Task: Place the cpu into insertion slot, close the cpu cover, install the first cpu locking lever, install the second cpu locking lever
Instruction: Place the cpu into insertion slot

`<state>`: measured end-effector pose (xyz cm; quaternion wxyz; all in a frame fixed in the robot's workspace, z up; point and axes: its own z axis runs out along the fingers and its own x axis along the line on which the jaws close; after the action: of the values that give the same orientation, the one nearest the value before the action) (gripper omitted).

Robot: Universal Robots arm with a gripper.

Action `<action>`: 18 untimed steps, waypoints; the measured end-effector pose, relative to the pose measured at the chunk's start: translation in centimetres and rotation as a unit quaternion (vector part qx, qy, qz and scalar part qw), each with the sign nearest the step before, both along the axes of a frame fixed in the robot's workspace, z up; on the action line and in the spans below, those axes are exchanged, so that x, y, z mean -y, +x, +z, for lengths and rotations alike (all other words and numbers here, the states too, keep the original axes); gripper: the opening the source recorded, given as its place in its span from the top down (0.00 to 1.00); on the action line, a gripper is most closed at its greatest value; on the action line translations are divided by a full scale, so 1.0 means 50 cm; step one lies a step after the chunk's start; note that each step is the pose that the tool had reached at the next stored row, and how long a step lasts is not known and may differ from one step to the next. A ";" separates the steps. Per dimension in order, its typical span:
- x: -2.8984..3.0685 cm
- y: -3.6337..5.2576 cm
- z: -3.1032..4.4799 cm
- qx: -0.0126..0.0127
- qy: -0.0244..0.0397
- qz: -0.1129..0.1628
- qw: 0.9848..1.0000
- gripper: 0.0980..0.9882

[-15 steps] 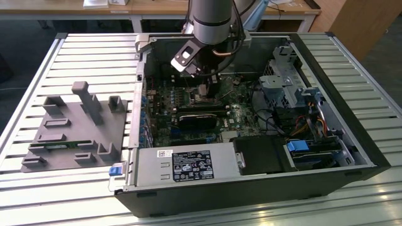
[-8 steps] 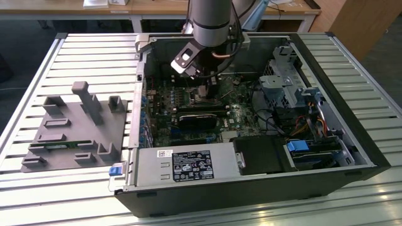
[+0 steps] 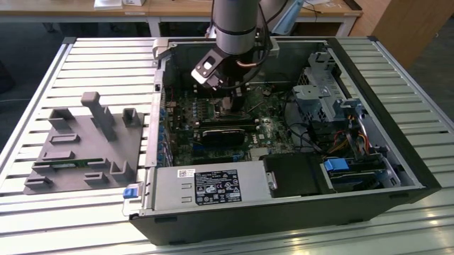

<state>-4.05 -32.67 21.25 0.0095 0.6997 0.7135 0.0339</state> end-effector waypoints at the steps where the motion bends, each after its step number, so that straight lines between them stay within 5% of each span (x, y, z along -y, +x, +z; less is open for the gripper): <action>1: 0.000 -0.001 -0.002 0.000 0.000 0.000 1.000 0.51; 18: -0.001 -0.008 -0.023 0.000 -0.001 -0.002 1.000 0.51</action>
<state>-4.45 -32.63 20.07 0.0104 0.7011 0.7122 0.0330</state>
